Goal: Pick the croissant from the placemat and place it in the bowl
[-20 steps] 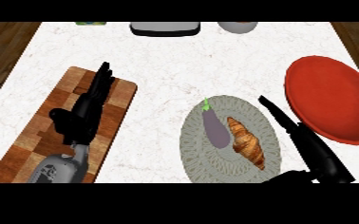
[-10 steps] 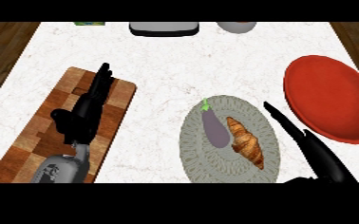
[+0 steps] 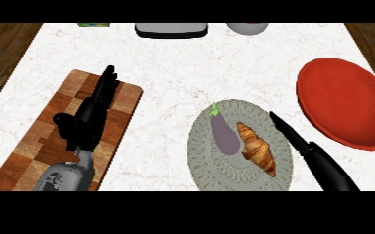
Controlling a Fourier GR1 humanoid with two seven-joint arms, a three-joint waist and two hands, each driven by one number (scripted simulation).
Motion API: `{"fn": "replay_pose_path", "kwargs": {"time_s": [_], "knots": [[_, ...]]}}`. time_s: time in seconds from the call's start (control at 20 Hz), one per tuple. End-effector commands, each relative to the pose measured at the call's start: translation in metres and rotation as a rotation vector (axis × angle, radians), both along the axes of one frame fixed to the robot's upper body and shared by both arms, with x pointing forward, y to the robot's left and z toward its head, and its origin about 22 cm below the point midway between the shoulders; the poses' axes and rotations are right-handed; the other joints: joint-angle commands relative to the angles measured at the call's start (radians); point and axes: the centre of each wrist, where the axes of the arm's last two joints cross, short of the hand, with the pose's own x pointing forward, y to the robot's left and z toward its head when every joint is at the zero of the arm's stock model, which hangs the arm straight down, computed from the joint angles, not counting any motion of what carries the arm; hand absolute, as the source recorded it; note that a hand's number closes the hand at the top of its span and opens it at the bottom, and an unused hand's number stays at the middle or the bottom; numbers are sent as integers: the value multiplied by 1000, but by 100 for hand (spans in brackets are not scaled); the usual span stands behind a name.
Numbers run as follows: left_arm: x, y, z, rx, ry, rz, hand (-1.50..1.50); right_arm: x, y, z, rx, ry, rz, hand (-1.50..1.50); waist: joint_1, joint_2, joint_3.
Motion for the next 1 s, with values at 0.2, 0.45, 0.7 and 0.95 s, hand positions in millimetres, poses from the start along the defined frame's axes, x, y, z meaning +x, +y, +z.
{"fn": "replay_pose_path", "kwargs": {"time_s": [0.2, 0.45, 0.7, 0.95], "knots": [[0, 0, 2, -19, -5, -13, 0, 7, 9, -36, 41, 39, -19, -150, 1, 0, 0], [-9, -5, -21, 4, -14, 3, 0, 6, 20, -61, 51, 44, -13, -150, 1, 1, 0], [1, -24, -2, -22, 6, 0, 0, 28, 7, -59, -7, 50, -42, -150, 2, 1, 0], [13, 10, 1, -6, 0, 17, 0, 23, 10, -89, -155, 33, -78, -150, 1, 2, 0]]}}
